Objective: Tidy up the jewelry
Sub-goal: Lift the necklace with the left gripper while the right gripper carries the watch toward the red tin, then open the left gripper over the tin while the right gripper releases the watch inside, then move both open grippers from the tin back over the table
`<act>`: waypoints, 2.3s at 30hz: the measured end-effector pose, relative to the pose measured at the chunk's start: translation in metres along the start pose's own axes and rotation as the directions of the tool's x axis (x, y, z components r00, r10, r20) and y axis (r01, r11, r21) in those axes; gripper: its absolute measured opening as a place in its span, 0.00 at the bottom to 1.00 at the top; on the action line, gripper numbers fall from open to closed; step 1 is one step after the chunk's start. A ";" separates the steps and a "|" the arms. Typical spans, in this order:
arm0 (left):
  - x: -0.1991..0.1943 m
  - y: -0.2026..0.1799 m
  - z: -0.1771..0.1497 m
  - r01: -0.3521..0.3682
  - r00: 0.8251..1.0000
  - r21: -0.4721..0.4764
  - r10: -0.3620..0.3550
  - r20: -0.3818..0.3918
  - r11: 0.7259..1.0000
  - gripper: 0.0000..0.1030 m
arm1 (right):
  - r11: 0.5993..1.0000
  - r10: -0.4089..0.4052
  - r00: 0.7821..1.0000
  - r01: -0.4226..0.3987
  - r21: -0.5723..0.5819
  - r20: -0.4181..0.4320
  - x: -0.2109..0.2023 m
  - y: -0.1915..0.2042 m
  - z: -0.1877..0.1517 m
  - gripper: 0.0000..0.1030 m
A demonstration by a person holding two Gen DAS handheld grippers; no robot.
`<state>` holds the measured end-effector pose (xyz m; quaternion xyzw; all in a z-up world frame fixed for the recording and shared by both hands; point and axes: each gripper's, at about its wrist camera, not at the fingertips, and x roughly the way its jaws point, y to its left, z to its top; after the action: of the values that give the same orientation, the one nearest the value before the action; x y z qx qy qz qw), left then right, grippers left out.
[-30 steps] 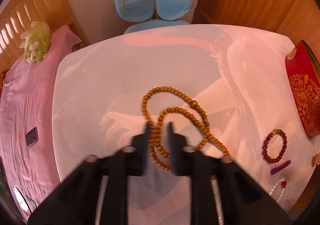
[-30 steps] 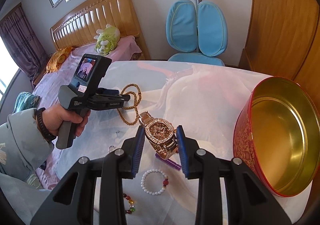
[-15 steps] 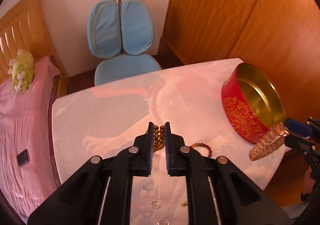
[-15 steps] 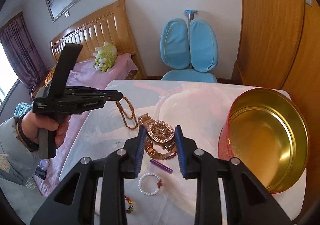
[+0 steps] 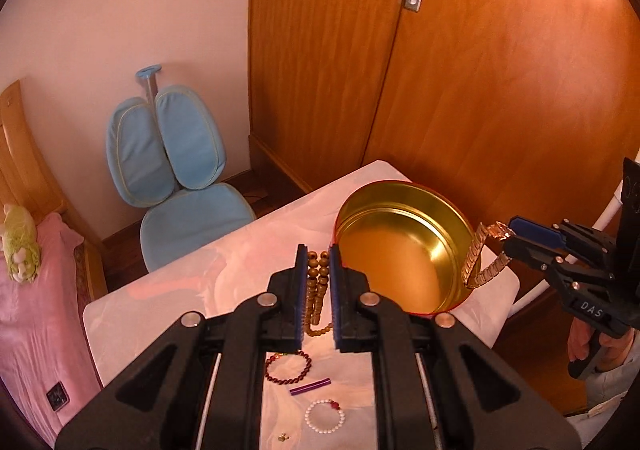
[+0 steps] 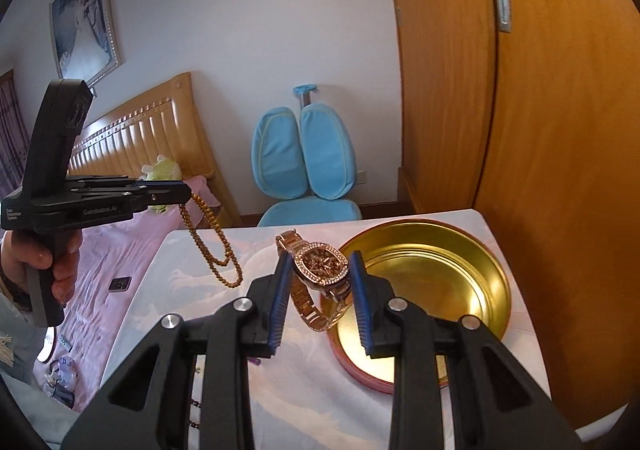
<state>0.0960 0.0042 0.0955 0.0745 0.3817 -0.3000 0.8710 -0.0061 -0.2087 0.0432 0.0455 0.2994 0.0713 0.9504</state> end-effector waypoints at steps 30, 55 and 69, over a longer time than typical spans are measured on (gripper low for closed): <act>0.226 -0.094 0.019 0.154 0.901 0.287 -0.016 -0.433 0.945 0.10 | 0.984 -0.067 0.898 0.131 0.118 -0.435 0.145 -0.118 -0.015 0.19; 0.203 -0.072 -0.016 0.076 0.931 0.345 0.058 -0.360 0.935 0.84 | 0.958 -0.198 0.922 0.254 0.132 -0.334 0.109 -0.104 -0.042 0.92; 0.057 0.054 -0.084 -0.174 0.960 0.079 0.187 -0.210 0.982 0.83 | 0.993 0.021 0.984 0.000 0.120 -0.178 0.073 -0.014 -0.038 0.92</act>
<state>0.1049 0.0517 -0.0089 0.1671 0.4568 -0.2207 0.8454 0.0328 -0.2085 -0.0304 0.0971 0.3869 0.0621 0.9149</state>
